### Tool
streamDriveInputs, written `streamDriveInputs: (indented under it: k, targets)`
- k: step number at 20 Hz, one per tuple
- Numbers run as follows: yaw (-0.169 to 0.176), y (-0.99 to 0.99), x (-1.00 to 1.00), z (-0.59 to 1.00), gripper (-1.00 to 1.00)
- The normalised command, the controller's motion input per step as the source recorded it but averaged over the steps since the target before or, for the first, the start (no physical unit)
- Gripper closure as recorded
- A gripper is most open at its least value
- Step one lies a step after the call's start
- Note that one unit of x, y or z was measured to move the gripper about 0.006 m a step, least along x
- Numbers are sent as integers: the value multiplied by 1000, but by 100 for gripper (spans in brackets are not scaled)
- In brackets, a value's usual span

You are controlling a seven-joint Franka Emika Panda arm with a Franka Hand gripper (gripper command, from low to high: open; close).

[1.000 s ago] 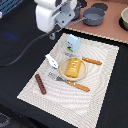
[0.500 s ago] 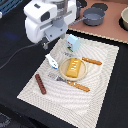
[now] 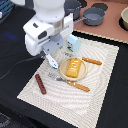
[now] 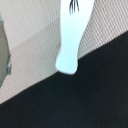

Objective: Interact with the objects in diverse but meaningful ways.

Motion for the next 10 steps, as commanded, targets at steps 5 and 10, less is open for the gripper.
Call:
streamDriveInputs:
  k: [5, 10]
  targets:
    - [-15, -59, -263, -564, 100]
    - [-15, -46, -246, -530, 100]
